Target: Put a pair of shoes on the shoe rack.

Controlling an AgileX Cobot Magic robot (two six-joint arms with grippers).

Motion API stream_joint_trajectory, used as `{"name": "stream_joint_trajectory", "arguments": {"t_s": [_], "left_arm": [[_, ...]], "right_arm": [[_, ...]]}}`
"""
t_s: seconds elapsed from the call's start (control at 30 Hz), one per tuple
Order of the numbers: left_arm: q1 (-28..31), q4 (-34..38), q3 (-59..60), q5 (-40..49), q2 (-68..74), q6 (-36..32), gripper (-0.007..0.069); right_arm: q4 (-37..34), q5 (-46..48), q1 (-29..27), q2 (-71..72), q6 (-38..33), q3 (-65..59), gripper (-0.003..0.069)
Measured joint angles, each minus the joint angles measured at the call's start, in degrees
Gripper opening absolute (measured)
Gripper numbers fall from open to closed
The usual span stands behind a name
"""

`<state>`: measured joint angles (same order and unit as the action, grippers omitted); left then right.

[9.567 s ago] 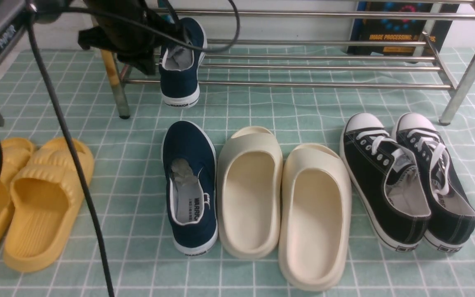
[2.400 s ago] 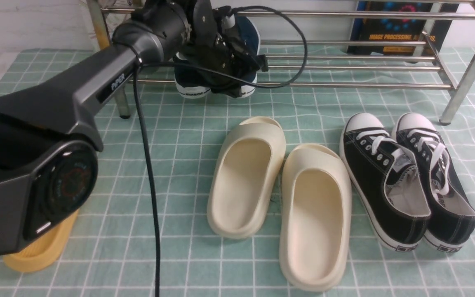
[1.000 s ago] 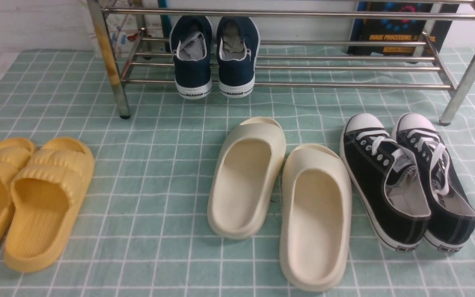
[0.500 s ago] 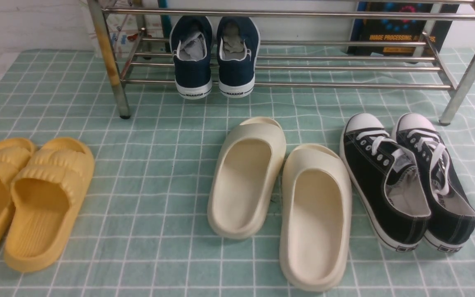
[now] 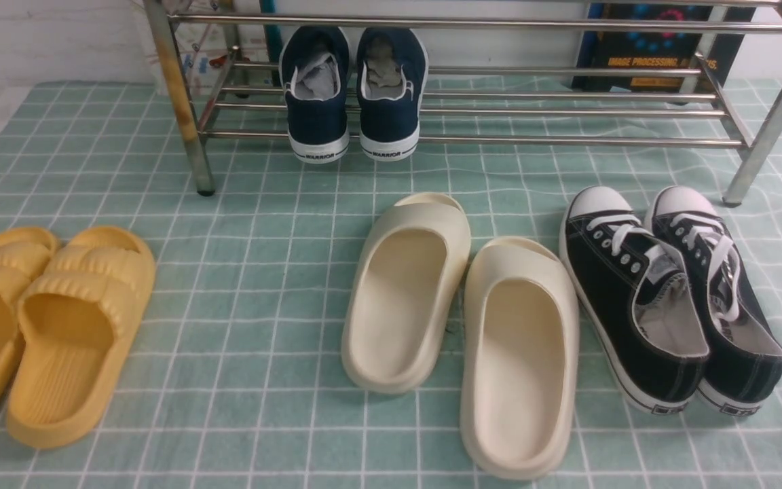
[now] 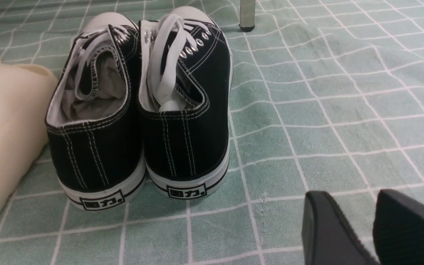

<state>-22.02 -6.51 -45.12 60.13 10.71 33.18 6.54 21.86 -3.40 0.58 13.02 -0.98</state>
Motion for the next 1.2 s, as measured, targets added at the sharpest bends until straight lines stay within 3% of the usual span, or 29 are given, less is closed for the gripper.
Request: {"name": "stream_joint_trajectory", "arguments": {"t_s": [0.2, 0.4, 0.43, 0.6, 0.73, 0.97, 1.2], "left_arm": [[0.00, 0.54, 0.35, -0.30, 2.57, -7.59, -0.0013], [1.90, -0.26, 9.41, -10.38, 2.71, -19.45, -0.0013], [4.86, -0.39, 15.38, -18.08, 1.97, -22.71, -0.0013], [12.13, -0.34, 29.29, -37.59, -1.11, -24.48, -0.0013], [15.05, -0.40, 36.35, -45.92, -5.41, -24.28, -0.0013], [19.20, 0.48, 43.46, -46.03, -11.30, -24.21, -0.0013], [19.51, 2.45, 46.25, -42.36, -11.30, -24.21, -0.0013]], "right_arm": [[0.00, 0.00, 0.00, 0.00, 0.00, 0.00, 0.0239], [0.00, 0.00, 0.00, 0.00, 0.00, 0.00, 0.0239], [0.00, 0.00, 0.00, 0.00, 0.00, 0.00, 0.0239], [0.00, 0.00, 0.00, 0.00, 0.05, 0.00, 0.0239], [0.00, 0.00, 0.00, 0.00, 0.05, 0.00, 0.0239], [0.00, 0.00, 0.00, 0.00, 0.05, 0.00, 0.0239], [0.00, 0.00, 0.00, 0.00, 0.05, 0.00, 0.0239]]}}
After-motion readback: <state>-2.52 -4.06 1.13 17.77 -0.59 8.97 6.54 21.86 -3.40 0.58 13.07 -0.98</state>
